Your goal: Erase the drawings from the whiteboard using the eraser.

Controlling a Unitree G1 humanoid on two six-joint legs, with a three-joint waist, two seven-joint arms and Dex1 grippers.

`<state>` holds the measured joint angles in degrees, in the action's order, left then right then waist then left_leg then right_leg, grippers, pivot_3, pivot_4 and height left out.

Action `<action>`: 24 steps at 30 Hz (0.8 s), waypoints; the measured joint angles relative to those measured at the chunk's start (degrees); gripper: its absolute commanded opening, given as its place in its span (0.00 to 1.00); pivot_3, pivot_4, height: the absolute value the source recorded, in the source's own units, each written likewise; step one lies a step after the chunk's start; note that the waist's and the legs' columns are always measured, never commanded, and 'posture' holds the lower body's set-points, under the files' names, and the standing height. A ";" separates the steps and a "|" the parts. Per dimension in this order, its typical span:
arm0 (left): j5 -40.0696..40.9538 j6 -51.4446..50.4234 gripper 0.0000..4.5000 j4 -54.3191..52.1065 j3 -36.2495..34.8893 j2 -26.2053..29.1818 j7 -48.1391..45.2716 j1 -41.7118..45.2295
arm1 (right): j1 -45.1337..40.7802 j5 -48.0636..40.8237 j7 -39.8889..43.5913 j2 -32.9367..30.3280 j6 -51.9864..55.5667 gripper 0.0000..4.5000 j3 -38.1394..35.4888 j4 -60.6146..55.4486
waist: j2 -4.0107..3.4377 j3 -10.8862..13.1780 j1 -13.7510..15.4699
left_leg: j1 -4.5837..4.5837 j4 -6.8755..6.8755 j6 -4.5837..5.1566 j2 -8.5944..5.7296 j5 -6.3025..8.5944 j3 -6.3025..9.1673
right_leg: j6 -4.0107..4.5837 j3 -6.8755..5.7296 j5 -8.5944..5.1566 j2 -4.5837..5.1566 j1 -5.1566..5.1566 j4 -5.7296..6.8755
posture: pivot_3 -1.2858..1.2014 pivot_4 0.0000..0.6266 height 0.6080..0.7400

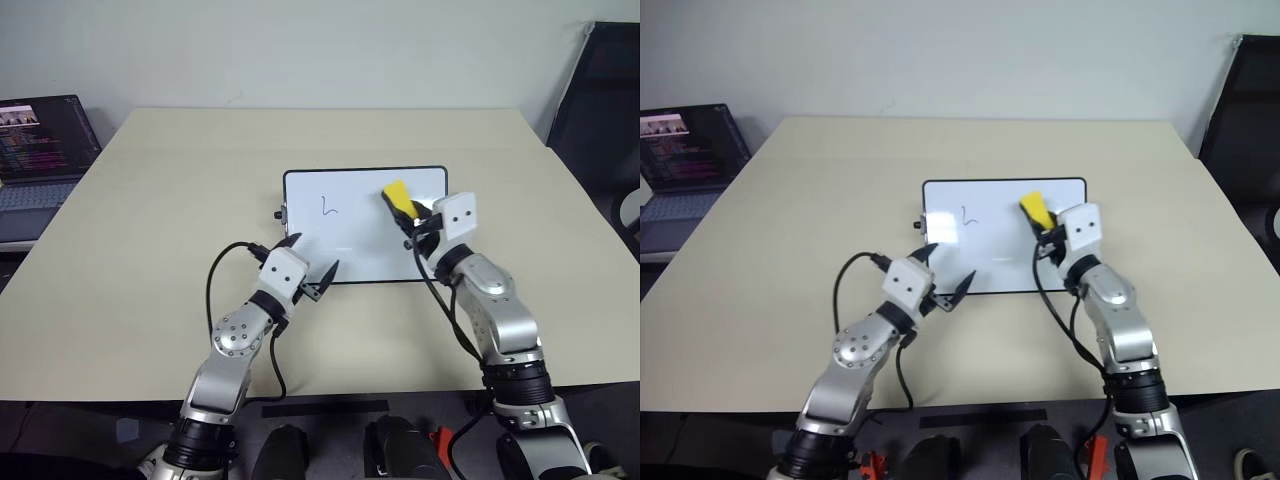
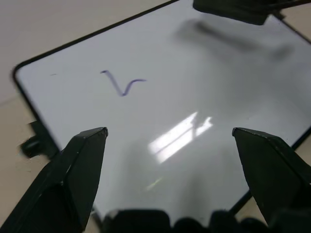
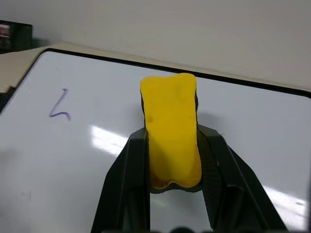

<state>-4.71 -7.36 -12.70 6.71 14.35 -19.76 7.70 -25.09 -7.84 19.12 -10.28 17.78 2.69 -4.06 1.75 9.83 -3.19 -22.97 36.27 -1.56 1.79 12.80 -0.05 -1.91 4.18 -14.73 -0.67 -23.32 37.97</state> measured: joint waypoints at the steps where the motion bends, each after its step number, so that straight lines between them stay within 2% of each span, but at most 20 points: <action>1: -0.18 -0.20 1.00 -0.47 -0.39 -0.04 0.70 -0.62 | -0.55 0.04 0.16 0.65 -0.27 0.22 1.03 0.90 | 0.00 0.00 -0.01 | 0.00 0.00 0.00 0.00 0.00 -0.01 | 0.00 0.00 0.00 0.00 0.00 0.00 | 0.52 0.24 1.00; 7: -0.05 -1.06 1.00 -0.71 -1.17 -0.37 2.32 -1.61 | -8.31 1.15 1.35 4.08 -5.05 0.22 3.41 10.64 | 0.01 0.01 -0.02 | 0.00 0.01 0.00 -0.03 0.00 -0.02 | 0.01 -0.03 0.00 0.02 0.00 -0.01 | 0.52 0.24 1.00; 16: 0.16 -0.92 1.00 -0.64 -1.23 -0.50 2.37 -0.64 | -13.89 4.60 2.36 5.61 -13.96 0.22 5.46 25.81 | 0.02 0.01 0.03 | 0.00 -0.15 0.00 -0.03 0.00 -0.04 | 0.11 -0.02 0.05 0.03 -0.02 -0.08 | 0.52 0.24 1.00; 24: 0.23 -0.83 1.00 -0.56 -1.59 -0.18 2.32 -0.33 | -11.69 7.14 3.58 6.28 -14.54 0.22 8.91 24.79 | 0.01 0.00 -0.05 | 0.08 -0.13 0.00 0.01 0.00 -0.02 | 0.06 -0.01 0.02 0.01 0.00 0.01 | 0.52 0.24 1.00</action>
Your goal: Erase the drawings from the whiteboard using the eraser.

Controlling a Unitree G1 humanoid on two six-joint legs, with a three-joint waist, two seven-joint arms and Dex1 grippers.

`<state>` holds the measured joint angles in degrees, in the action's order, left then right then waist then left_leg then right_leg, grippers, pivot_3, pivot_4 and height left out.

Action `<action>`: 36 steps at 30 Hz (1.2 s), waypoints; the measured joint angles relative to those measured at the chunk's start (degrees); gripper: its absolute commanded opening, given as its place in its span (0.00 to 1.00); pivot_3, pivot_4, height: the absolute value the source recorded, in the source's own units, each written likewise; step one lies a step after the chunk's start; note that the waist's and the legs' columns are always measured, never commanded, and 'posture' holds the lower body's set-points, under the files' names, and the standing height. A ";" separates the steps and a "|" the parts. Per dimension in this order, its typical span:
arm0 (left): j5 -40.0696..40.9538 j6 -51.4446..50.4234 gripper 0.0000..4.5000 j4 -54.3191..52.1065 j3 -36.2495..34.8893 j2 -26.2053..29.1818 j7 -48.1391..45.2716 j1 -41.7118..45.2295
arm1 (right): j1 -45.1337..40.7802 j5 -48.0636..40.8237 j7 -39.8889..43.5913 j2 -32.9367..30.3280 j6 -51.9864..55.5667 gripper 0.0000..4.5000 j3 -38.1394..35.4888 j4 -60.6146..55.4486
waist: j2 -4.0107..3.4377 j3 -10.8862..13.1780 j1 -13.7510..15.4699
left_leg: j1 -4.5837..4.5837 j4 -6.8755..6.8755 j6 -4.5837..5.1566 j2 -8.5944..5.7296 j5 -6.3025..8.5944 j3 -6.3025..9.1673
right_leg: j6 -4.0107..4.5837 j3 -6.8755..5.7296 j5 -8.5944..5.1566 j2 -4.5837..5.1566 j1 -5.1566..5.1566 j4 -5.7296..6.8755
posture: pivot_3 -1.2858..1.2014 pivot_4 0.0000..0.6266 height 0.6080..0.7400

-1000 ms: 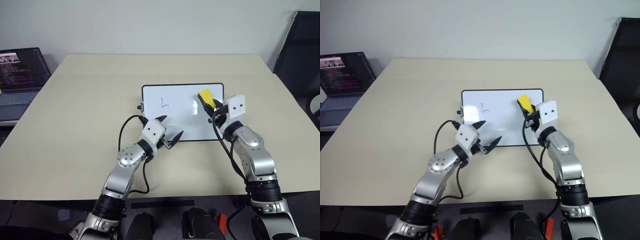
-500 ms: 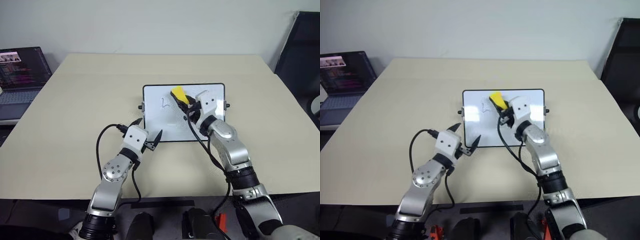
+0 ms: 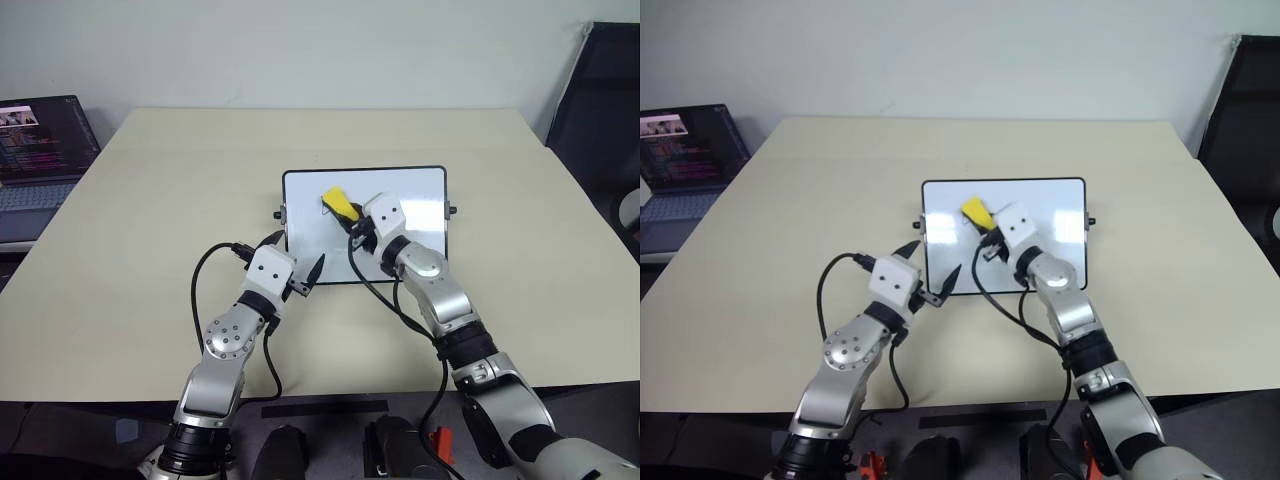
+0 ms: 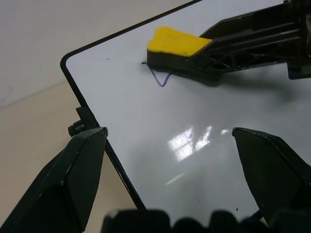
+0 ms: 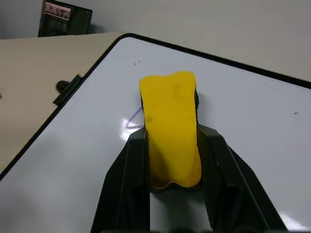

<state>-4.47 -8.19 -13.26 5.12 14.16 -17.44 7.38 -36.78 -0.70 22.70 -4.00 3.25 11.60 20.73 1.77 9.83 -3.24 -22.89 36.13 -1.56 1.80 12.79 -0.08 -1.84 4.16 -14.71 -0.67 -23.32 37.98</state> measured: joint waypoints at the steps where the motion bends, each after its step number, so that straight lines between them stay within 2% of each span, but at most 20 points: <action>1: 0.02 0.00 1.00 -0.01 -0.13 0.00 0.03 -0.19 | 1.13 0.17 0.84 0.05 0.00 0.22 1.07 -0.81 | 0.00 0.00 -0.03 | 0.00 0.00 0.00 0.00 0.00 -0.01 | 0.00 0.00 0.00 0.00 0.00 -0.01 | 0.52 0.24 1.00; 7: -0.04 -0.18 1.00 -1.68 -0.84 0.01 0.57 -3.02 | 3.00 1.76 3.33 1.09 0.12 0.22 5.21 -1.04 | 0.00 0.01 -0.04 | 0.00 0.02 0.00 0.07 0.00 0.02 | 0.01 -0.02 0.00 0.01 0.00 0.01 | 0.52 0.24 1.00; 16: -0.09 -0.26 1.00 -2.36 -1.02 0.17 0.60 -3.34 | -8.24 4.61 -4.69 0.29 -5.03 0.22 0.95 10.35 | 0.02 0.00 0.21 | -0.01 0.04 0.01 0.00 -0.02 0.00 | 0.05 -0.03 0.03 0.02 0.01 -0.02 | 0.52 0.24 1.00; 22: -0.10 -0.25 1.00 -2.36 -1.02 0.18 0.59 -3.29 | -6.82 6.13 -5.61 0.85 -6.35 0.22 1.01 9.99 | 0.02 0.00 0.21 | 0.01 0.05 0.01 0.04 -0.02 0.02 | 0.05 -0.03 0.03 0.06 0.03 0.01 | 0.52 0.24 1.00; 29: -0.10 -0.22 1.00 -2.28 -0.96 0.45 0.53 -2.43 | 3.55 6.20 2.44 1.48 -1.59 0.22 7.24 0.62 | 0.04 -0.03 -0.13 | 0.07 0.04 0.01 0.09 -0.02 0.01 | 0.05 0.00 0.03 0.03 0.04 0.04 | 0.52 0.24 1.00; 36: -0.09 -0.10 1.00 -2.25 -0.99 0.68 0.53 -2.16 | -2.75 6.72 0.47 0.13 -0.60 0.22 6.14 4.67 | 0.05 -0.03 0.02 | 0.15 0.06 0.26 0.02 -0.18 0.03 | 0.18 -0.06 0.13 0.03 0.08 0.10 | 0.52 0.24 1.00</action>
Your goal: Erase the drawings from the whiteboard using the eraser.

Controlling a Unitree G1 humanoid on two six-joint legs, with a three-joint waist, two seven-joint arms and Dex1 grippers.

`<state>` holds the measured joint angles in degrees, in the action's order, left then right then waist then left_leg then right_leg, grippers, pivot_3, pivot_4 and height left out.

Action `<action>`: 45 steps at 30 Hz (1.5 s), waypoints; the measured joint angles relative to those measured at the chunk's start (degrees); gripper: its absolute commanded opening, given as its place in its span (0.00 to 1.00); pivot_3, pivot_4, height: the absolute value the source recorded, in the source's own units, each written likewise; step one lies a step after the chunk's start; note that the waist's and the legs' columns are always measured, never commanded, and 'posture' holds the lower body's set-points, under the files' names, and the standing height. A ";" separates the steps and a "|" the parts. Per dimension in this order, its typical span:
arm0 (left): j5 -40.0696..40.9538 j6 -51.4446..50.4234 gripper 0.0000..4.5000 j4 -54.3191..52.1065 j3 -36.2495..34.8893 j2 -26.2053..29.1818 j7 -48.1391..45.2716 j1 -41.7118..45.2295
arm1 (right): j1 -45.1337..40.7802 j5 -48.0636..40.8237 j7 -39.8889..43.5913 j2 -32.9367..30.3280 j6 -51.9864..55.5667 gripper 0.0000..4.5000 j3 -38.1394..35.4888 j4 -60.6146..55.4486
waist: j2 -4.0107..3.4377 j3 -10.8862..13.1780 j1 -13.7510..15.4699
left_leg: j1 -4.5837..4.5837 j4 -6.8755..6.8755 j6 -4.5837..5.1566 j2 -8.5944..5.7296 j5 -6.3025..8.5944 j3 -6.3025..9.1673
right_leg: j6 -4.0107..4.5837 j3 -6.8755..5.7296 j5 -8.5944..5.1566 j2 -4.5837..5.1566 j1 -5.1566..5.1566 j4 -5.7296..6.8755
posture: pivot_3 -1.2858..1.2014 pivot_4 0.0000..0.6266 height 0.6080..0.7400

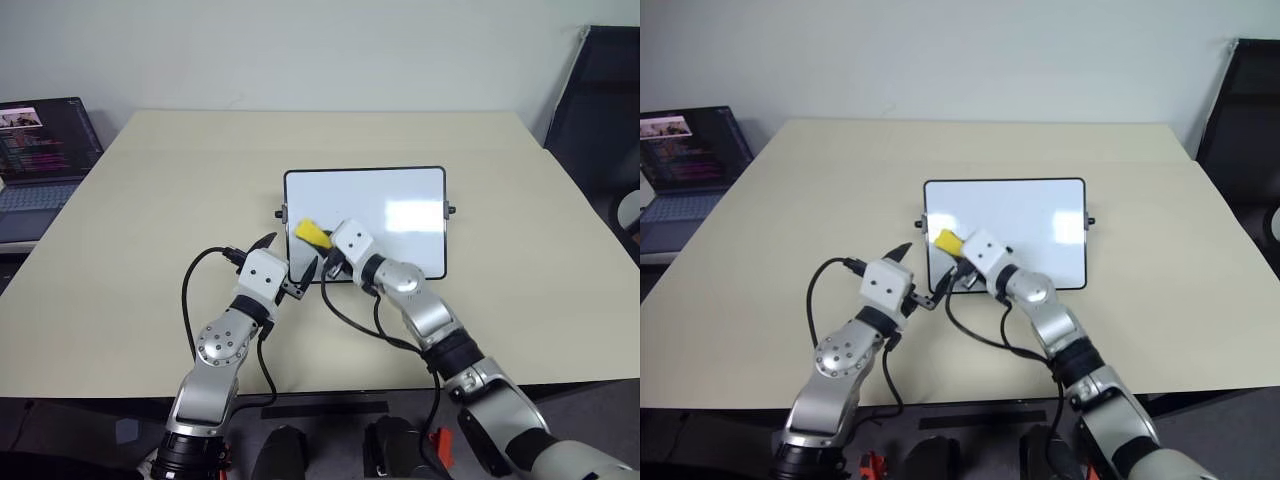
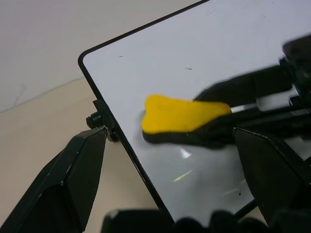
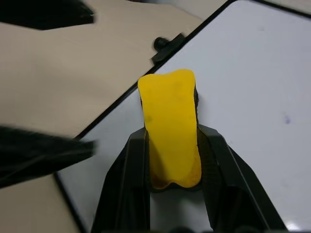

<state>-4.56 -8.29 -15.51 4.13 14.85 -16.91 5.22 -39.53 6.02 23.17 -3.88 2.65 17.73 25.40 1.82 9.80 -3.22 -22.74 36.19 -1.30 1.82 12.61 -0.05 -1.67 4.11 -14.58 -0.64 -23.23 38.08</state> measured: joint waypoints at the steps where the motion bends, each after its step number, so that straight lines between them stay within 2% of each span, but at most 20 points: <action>1: 0.00 0.01 1.00 0.01 0.00 0.01 0.00 0.00 | -1.08 0.05 -0.76 -0.28 -0.35 0.22 -0.62 0.91 | 0.01 0.00 0.18 | 0.00 0.00 0.02 -0.01 -0.01 0.01 | 0.00 -0.02 0.00 0.01 0.01 -0.01 | 0.52 0.24 1.00; 8: 0.07 1.09 1.00 0.68 0.28 0.36 -0.66 0.06 | -4.59 0.62 -8.61 -2.13 -1.68 0.22 -4.08 3.98 | 0.04 -0.03 0.88 | -0.04 0.00 0.02 -0.01 -0.01 -0.02 | -0.03 0.00 -0.01 0.14 0.02 -0.06 | 0.52 0.24 1.00; 15: 0.10 2.55 1.00 2.17 0.39 0.69 -1.55 0.65 | 0.13 2.15 -12.00 -3.66 -2.15 0.22 -4.73 -0.54 | 0.08 -0.08 1.47 | -0.03 0.00 0.09 0.01 -0.05 -0.02 | 0.03 0.00 -0.06 0.26 0.06 -0.08 | 0.52 0.24 1.00; 20: 0.11 3.10 1.00 3.25 1.99 -0.23 -2.04 2.16 | 5.02 0.11 -10.36 -3.88 -1.21 0.22 -6.13 -6.31 | 0.09 -0.09 1.49 | -0.08 0.00 0.12 -0.01 -0.08 -0.06 | 0.10 0.03 -0.12 0.30 0.05 -0.12 | 0.52 0.24 1.00; 21: 0.14 3.48 1.00 3.45 2.12 -0.30 -2.32 2.50 | 6.06 -0.75 -9.42 -3.89 -0.45 0.22 -6.51 -7.70 | 0.09 -0.09 1.46 | -0.09 -0.01 0.12 -0.01 -0.08 -0.07 | -0.11 0.03 0.00 0.29 0.03 -0.12 | 0.52 0.24 1.00; 28: 5.98 5.95 1.00 5.93 2.30 0.74 -9.11 5.77 | 12.53 -5.13 -6.28 -6.98 14.76 0.22 -10.43 -25.06 | 0.03 0.01 1.58 | -0.31 -0.12 0.12 -0.02 -0.07 0.00 | -0.17 -0.04 -0.03 0.27 -0.17 -0.17 | 0.52 0.24 1.00; 34: 16.18 4.58 1.00 8.12 4.40 2.12 -23.59 11.03 | 19.67 -7.69 -5.71 -14.45 30.52 0.22 -19.01 -42.65 | 0.02 0.01 1.50 | -0.46 -0.16 0.10 -0.14 -0.06 -0.03 | -0.23 -0.06 -0.06 0.26 -0.23 -0.38 | 0.52 0.24 1.00; 39: 19.11 3.69 1.00 14.05 6.44 4.51 -33.61 15.49 | 27.63 -9.69 -6.35 -16.19 41.09 0.22 -25.76 -48.77 | 0.01 0.04 1.27 | -0.41 -0.18 0.10 -0.18 -0.06 -0.02 | -0.15 -0.05 -0.09 0.08 -0.27 -0.31 | 0.52 0.24 1.00; 45: 20.04 4.01 1.00 19.83 8.33 4.80 -41.70 19.25 | 31.41 -11.58 -9.87 -15.64 51.93 0.22 -34.53 -53.14 | 0.01 0.05 1.21 | -0.38 -0.17 0.10 -0.17 -0.06 -0.04 | -0.14 -0.02 -0.08 0.04 -0.26 -0.31 | 0.52 0.24 1.00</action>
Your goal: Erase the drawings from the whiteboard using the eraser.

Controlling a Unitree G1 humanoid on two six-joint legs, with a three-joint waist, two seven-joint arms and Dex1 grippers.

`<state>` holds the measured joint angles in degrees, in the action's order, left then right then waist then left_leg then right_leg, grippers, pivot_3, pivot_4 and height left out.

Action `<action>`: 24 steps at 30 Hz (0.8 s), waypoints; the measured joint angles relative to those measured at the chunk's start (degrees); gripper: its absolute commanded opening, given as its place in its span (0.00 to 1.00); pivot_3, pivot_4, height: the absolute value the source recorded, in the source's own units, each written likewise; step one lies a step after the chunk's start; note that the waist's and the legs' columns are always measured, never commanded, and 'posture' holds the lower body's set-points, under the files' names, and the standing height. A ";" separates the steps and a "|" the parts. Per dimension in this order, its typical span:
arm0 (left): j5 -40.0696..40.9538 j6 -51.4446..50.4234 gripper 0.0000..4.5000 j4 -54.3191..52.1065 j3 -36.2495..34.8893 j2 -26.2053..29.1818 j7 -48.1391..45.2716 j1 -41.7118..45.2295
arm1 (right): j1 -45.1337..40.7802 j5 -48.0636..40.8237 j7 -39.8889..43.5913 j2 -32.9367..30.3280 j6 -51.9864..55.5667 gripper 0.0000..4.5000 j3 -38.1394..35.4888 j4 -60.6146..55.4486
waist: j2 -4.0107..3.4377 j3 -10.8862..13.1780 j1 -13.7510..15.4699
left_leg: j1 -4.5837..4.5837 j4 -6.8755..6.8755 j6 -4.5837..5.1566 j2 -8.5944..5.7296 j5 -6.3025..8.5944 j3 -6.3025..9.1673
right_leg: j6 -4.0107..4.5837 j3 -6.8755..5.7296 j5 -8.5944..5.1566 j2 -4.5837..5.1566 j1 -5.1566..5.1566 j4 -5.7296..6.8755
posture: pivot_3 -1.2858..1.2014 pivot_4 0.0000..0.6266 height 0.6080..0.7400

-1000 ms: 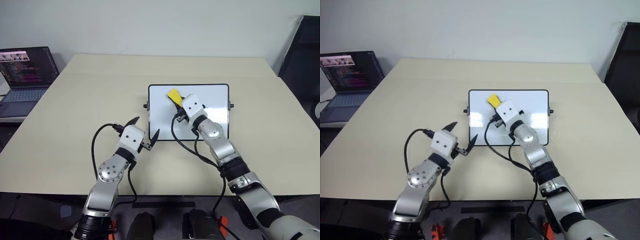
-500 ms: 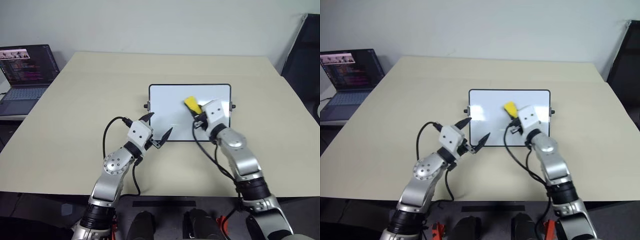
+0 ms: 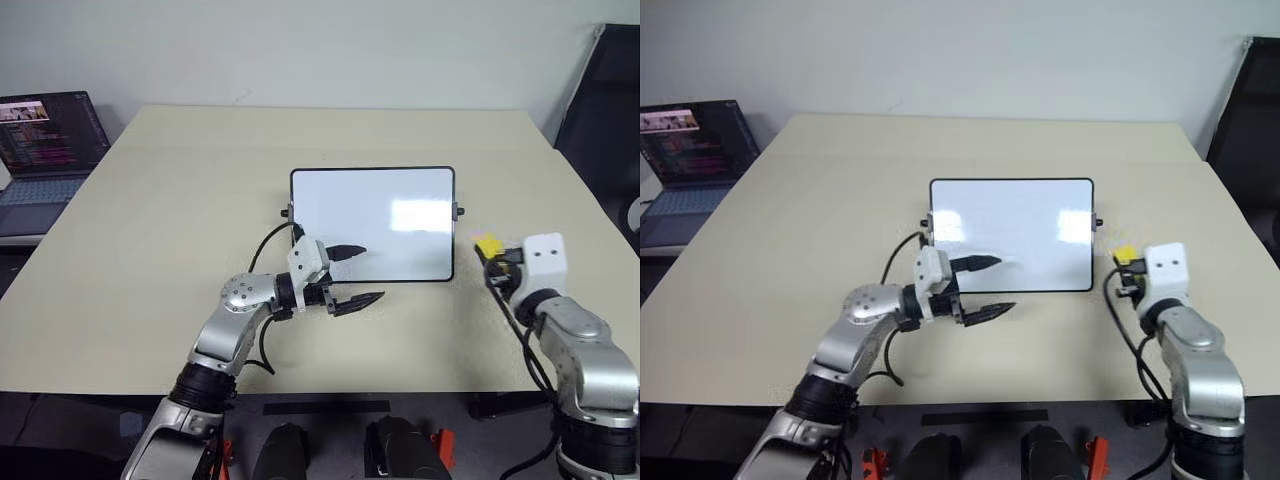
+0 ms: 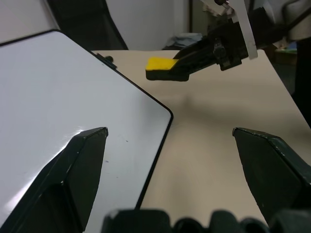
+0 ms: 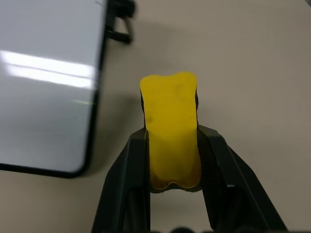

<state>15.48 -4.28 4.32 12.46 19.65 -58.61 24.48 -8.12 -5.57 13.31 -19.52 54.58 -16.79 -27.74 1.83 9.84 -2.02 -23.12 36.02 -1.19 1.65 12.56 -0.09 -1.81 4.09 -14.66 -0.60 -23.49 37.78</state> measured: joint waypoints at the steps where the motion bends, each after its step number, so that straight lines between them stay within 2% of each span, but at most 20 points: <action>1: -0.04 0.20 1.00 1.45 0.54 0.28 -1.57 0.70 | 0.68 -0.29 -0.90 0.57 1.78 0.22 -1.80 -0.54 | 0.00 0.00 0.01 | -0.02 -0.01 0.00 0.00 0.00 0.01 | 0.00 -0.01 0.00 0.00 -0.01 -0.01 | 0.52 0.24 1.00; 4: -0.10 1.17 1.00 3.78 0.71 0.31 -3.81 1.92 | 0.97 -0.87 -2.16 1.69 3.96 0.22 -4.61 -0.96 | -0.01 0.01 -0.02 | -0.04 -0.02 0.00 0.01 0.00 0.00 | 0.00 -0.01 0.00 -0.01 -0.04 -0.02 | 0.52 0.24 1.00; 10: -1.41 4.31 1.00 7.37 0.93 0.42 -6.70 3.25 | 1.62 -2.32 -2.89 2.10 5.07 0.22 -4.80 -1.00 | -0.01 0.01 -0.03 | -0.05 -0.02 0.00 0.01 0.00 0.00 | 0.00 0.01 0.00 -0.02 -0.04 -0.03 | 0.52 0.24 1.00; 21: -1.40 4.62 1.00 7.79 0.93 0.91 -9.45 2.64 | 1.83 -4.56 -4.01 3.91 6.15 0.22 -6.81 1.70 | -0.01 0.01 0.01 | -0.07 -0.02 0.00 0.02 0.00 0.02 | -0.01 -0.01 0.00 -0.02 -0.04 -0.03 | 0.52 0.24 1.00; 23: -1.40 4.64 1.00 7.80 0.93 0.91 -9.61 2.55 | 1.82 -4.76 -4.54 4.03 6.16 0.38 -6.92 1.73 | -0.01 0.01 0.01 | -0.06 -0.01 0.00 0.02 0.00 0.01 | -0.01 -0.01 0.00 -0.02 -0.03 -0.03 | 0.52 0.24 1.00; 24: -1.41 4.64 1.00 7.80 0.94 0.91 -9.62 2.50 | 1.81 -4.79 -4.63 4.03 6.16 0.42 -6.92 1.74 | -0.02 0.01 0.00 | -0.06 -0.01 0.00 0.02 0.00 0.02 | -0.01 -0.01 0.00 -0.02 -0.03 -0.02 | 0.52 0.24 1.00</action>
<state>14.07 0.36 12.12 13.40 20.56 -68.23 26.98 -6.31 -10.36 8.67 -15.49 60.74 -23.71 -26.00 1.81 9.85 -2.01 -23.18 36.01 -1.19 1.66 12.56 -0.07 -1.82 4.08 -14.66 -0.61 -23.53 37.75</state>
